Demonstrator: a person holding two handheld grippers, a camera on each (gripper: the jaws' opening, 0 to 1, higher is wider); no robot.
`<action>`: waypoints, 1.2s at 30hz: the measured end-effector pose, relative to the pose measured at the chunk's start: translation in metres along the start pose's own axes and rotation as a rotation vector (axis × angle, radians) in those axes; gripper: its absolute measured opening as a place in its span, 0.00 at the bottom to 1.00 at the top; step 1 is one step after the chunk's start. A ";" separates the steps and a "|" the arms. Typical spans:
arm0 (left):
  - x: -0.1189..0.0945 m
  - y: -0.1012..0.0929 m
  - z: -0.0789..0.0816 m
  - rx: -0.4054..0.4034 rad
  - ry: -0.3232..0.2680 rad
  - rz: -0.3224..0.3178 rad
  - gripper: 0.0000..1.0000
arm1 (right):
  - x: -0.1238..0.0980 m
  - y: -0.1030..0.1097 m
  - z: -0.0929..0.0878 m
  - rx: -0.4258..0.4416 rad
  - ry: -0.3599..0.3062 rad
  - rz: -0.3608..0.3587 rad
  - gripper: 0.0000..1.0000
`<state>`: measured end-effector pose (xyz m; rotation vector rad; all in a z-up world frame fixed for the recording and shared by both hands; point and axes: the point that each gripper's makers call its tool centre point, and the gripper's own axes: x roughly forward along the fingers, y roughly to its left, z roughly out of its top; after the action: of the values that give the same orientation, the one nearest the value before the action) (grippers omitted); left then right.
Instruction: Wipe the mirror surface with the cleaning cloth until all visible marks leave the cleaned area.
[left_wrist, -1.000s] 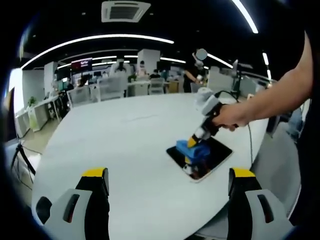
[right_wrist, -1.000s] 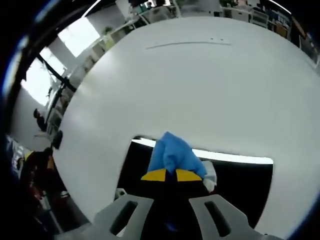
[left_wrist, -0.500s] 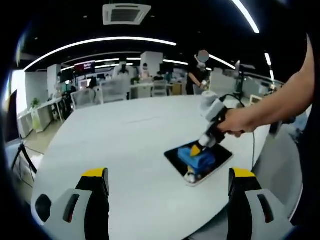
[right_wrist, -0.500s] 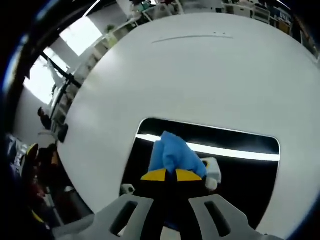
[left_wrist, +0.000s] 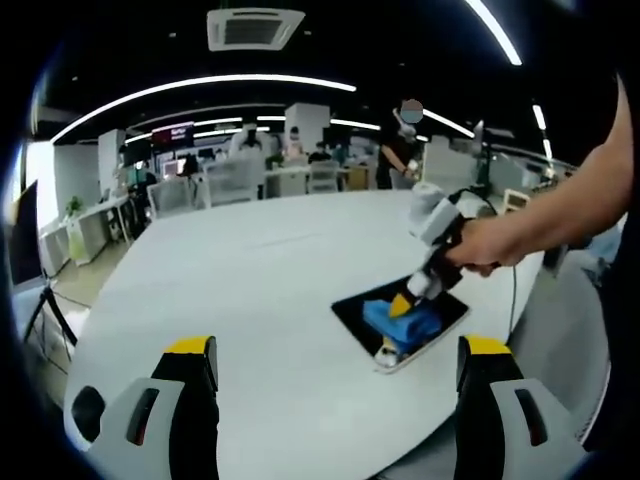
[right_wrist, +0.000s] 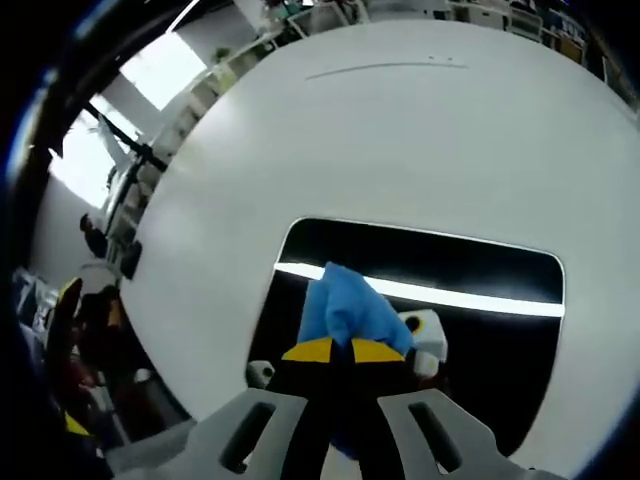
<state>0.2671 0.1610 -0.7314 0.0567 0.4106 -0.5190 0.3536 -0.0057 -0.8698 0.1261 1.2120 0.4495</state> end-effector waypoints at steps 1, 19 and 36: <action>0.000 -0.001 0.000 0.002 0.001 -0.001 1.00 | 0.000 0.000 -0.001 0.003 0.001 0.002 0.00; 0.003 -0.004 0.001 0.009 -0.001 -0.015 1.00 | -0.006 0.008 -0.021 0.042 0.024 0.042 0.00; 0.006 -0.002 0.000 0.002 -0.008 -0.018 1.00 | -0.009 0.013 -0.031 0.051 0.039 0.064 0.00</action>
<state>0.2706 0.1563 -0.7335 0.0527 0.4035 -0.5375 0.3188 -0.0020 -0.8685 0.2010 1.2605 0.4785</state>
